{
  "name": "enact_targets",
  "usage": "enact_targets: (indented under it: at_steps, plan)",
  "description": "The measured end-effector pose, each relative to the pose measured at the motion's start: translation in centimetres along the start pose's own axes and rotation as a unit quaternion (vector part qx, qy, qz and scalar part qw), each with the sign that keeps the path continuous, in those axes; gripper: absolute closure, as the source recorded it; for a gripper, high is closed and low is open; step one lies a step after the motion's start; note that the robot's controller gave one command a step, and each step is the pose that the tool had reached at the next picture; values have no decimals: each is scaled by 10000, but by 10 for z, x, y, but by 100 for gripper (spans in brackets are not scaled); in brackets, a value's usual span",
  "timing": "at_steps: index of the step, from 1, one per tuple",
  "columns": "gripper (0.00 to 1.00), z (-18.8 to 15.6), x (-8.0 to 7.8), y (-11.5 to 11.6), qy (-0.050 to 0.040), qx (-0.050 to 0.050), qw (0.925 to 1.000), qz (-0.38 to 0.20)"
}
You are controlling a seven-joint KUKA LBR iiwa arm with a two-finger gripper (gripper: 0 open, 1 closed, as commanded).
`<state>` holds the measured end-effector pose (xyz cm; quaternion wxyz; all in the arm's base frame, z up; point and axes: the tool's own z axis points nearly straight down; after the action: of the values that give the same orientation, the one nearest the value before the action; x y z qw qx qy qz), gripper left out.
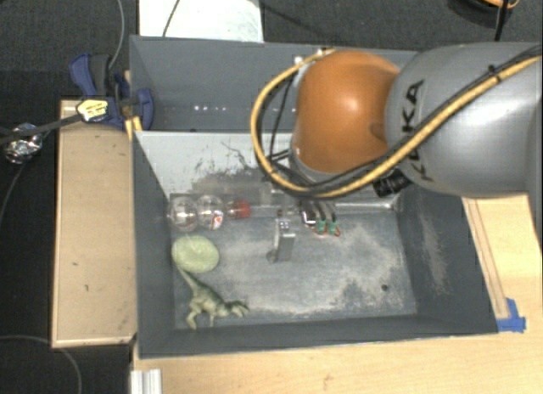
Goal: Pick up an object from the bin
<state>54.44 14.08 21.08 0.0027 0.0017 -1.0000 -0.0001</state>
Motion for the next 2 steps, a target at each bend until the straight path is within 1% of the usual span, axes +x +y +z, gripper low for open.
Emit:
enact_targets:
  at_steps: [1, 2]
  plan:
    - [0, -5, -2, -1, -42, -6, 10000, 21]
    - [0, 55, -7, 41, -59, -10, 9995, -309]
